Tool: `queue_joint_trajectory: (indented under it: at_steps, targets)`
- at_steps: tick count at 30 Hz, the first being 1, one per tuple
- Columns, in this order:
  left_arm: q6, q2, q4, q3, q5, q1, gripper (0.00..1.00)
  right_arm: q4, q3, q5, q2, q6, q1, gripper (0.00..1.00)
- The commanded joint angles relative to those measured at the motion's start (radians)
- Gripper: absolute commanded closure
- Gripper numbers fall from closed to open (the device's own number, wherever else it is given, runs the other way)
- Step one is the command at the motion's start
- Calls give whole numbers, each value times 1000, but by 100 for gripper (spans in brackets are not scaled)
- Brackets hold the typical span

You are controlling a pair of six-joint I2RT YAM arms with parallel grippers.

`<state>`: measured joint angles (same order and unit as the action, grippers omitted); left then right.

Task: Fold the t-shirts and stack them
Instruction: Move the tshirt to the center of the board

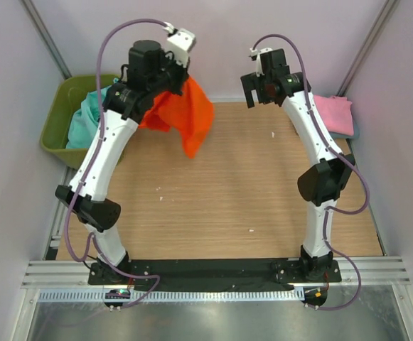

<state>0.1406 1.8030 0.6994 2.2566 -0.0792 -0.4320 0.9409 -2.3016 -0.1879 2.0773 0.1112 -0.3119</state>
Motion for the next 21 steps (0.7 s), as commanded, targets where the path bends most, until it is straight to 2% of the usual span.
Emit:
queue_joint_trajectory:
  at_steps: [1,5,6,7,8,9,11,12,14,15,16,17,18,20,21]
  targets:
    - [65,-51,40,40,-7,-109,100,-42,-12,-84,-78,1,25,0]
    - [48,-48,45,-8,28,-185,99,-48,-18,-108,-80,1,49,0]
    - [41,-50,42,-25,38,-186,80,-48,-21,-105,-79,2,54,0]
    - [24,-50,35,-54,64,-186,70,-44,-24,-105,-76,4,59,0]
    - [21,-53,16,-83,99,-186,64,-42,-24,-107,-74,10,60,0]
    - [19,-53,11,-136,123,-186,51,-40,-25,-107,-74,16,62,0]
    - [17,-63,-1,-187,215,-185,46,-31,-25,-105,-82,39,62,0]
    - [24,-71,-3,-219,243,-183,40,-25,-25,-93,-88,47,63,0]
    - [4,-105,-11,-329,304,-166,24,16,-15,8,-123,93,62,0]
    - [-5,-117,-11,-371,311,-154,10,44,8,75,-138,128,63,0]
    - [-24,-134,-11,-455,314,-118,4,70,33,152,-155,160,62,1]
    - [-41,-152,3,-486,277,-94,3,131,65,336,-172,248,54,1]
    - [-68,-160,14,-515,262,-73,3,163,162,394,-215,302,42,2]
    - [-108,-166,46,-577,219,-4,3,199,290,418,-262,423,-33,4]
    - [-131,-168,55,-592,211,18,3,182,420,412,-304,439,-53,5]
